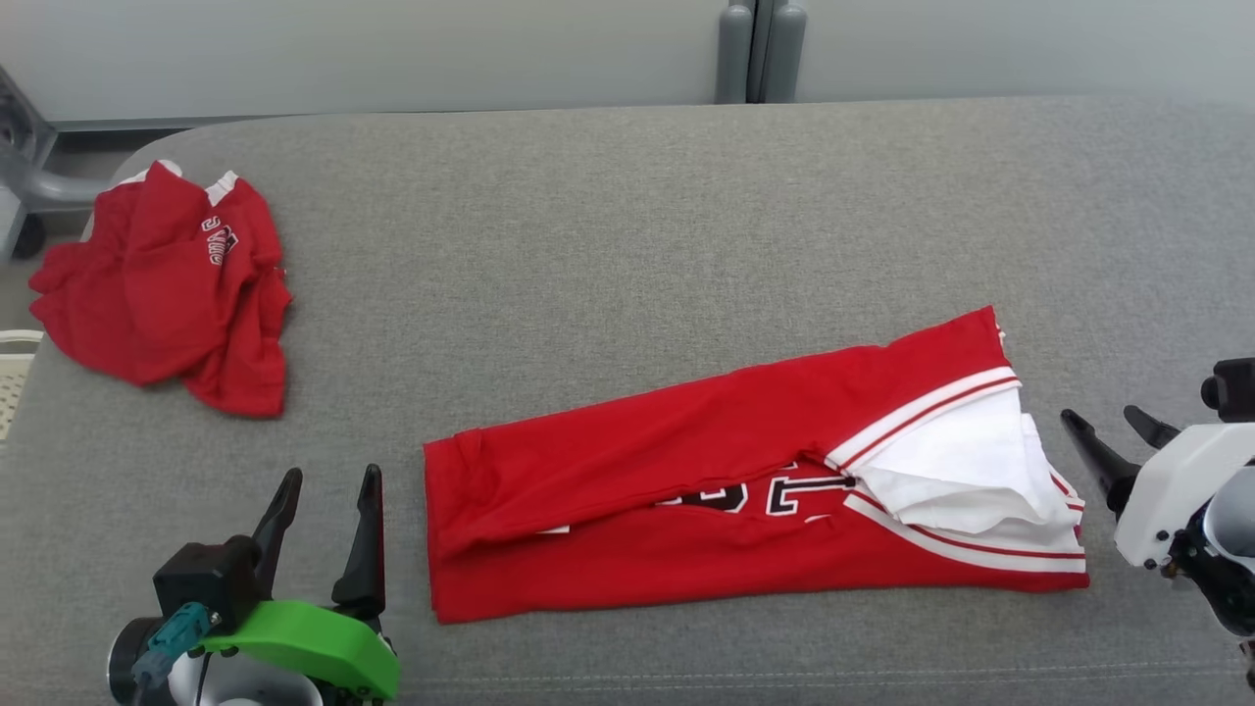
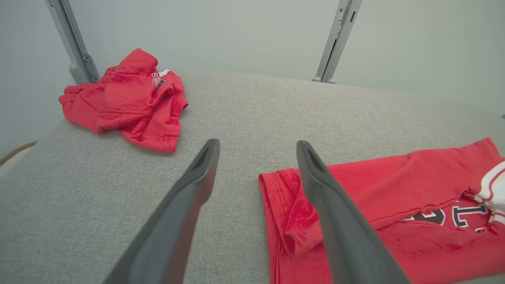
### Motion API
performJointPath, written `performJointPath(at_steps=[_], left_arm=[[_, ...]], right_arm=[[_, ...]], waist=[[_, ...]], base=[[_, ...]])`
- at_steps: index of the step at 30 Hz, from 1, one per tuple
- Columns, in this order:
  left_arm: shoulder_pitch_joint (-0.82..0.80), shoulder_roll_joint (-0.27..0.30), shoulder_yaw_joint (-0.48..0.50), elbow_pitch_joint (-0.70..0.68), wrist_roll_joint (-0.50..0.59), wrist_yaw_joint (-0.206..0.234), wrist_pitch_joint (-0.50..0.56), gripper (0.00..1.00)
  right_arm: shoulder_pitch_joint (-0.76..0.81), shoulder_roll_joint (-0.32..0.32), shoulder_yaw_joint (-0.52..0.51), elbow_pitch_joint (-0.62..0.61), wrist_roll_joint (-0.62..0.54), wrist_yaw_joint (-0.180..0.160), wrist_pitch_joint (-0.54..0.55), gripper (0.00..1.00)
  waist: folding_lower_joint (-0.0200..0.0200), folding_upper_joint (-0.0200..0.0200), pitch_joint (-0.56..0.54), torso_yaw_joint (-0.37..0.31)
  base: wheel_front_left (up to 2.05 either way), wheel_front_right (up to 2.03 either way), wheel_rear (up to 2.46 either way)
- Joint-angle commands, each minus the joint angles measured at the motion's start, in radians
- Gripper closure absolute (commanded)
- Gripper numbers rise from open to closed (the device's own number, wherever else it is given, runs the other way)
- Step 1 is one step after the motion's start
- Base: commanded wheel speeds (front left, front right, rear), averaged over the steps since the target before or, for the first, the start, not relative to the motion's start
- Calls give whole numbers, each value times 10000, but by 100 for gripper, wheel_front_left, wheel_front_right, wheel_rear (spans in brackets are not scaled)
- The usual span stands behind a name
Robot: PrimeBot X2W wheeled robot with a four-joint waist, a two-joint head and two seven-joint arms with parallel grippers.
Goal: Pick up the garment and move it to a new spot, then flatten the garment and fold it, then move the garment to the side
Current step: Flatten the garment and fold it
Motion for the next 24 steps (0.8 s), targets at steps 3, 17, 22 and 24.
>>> performJointPath(at_steps=[3, 17, 22, 24], left_arm=[[-159, -39, 25, 41, 38, 82, -32, 0], [-93, 133, 157, -238, -31, 129, -27, 0], [-139, 164, 171, -299, -36, 148, -15, 0], [-130, 176, 161, -316, -39, 155, -4, 0]], right_arm=[[-420, 309, -161, 695, -59, -11, 446, 0], [-1506, 1148, -691, 3452, -164, -11, 774, 0], [-1834, 1365, -838, 4248, 68, -11, 637, 0], [-1915, 1472, -851, 4520, 189, -9, 704, 0]], waist=[[0, 0, -110, 388], [0, 0, 274, 1267], [0, 0, 392, 1450], [0, 0, 418, 1501]], base=[[0, 0, 0], [0, 0, 0], [0, 0, 0], [0, 0, 0]])
